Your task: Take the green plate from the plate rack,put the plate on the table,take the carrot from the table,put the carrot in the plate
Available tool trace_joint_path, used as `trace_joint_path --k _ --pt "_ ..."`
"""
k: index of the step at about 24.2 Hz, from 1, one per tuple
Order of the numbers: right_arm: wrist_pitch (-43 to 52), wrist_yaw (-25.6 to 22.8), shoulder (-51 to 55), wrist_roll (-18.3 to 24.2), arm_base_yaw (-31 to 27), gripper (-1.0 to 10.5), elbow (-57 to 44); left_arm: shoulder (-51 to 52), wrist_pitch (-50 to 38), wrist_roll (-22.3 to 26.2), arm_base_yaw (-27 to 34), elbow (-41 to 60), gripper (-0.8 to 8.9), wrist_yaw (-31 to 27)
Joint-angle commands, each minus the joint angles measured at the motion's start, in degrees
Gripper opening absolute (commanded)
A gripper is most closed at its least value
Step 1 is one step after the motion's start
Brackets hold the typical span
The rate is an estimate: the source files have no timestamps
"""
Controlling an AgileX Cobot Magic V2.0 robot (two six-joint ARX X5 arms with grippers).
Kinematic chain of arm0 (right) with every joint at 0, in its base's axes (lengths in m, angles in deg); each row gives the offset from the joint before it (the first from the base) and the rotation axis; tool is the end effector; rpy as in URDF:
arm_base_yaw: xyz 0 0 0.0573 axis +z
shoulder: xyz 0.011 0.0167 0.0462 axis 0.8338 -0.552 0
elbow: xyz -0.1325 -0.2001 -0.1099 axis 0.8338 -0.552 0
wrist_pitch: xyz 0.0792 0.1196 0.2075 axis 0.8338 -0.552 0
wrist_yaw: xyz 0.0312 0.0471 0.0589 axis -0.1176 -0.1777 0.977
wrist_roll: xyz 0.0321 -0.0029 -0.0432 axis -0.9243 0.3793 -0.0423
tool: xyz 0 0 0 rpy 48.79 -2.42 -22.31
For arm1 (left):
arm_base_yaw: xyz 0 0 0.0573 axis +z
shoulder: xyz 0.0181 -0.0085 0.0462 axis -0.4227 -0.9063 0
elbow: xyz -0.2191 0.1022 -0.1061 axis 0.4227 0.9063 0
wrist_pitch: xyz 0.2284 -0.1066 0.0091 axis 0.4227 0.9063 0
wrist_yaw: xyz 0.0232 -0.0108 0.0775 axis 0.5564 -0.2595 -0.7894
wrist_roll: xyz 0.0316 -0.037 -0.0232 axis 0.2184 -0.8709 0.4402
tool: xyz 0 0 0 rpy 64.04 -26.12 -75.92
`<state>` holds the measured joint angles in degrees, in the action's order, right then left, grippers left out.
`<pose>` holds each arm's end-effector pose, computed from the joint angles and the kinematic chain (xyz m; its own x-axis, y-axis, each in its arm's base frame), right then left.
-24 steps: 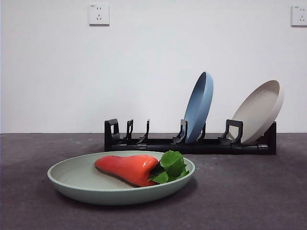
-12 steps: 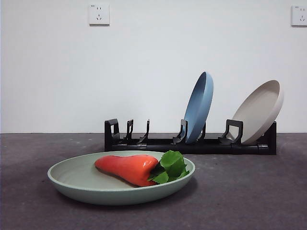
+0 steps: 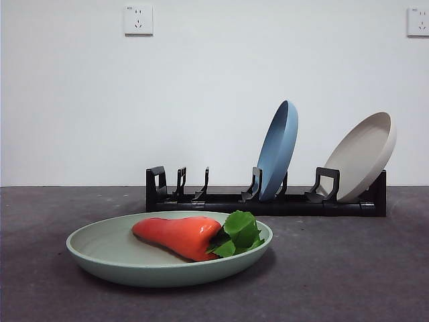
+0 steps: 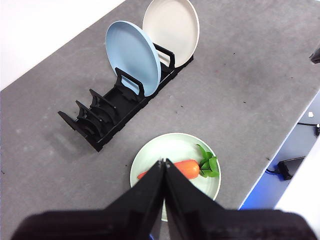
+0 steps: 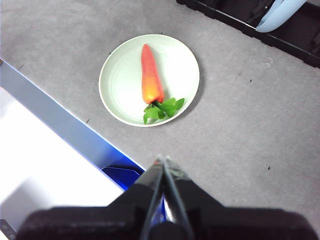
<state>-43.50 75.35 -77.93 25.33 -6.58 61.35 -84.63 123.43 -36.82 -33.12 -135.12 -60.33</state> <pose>0.0811 0.0939 0.4016 0.4748 0.4774 -0.7394 -0.6309 0.7703 0.0922 0.0718 -0.1005 0.4796 0.6513 -0.5208 -0.5519 0.6888 0.7109 0.1420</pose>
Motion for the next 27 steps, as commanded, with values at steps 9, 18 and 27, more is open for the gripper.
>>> trace_joint_path --k 9,18,27 --pt "0.3 -0.2 0.9 -0.6 0.1 0.0 -0.1 12.7 -37.5 18.4 30.0 18.7 -0.03 24.1" --pt "0.3 -0.2 1.4 -0.6 0.1 0.0 -0.1 32.4 -68.4 17.5 44.2 58.6 -0.03 25.2" --pt "0.3 -0.2 1.6 -0.6 0.1 0.0 -0.1 46.3 -72.9 15.6 49.5 81.6 -0.03 22.9"
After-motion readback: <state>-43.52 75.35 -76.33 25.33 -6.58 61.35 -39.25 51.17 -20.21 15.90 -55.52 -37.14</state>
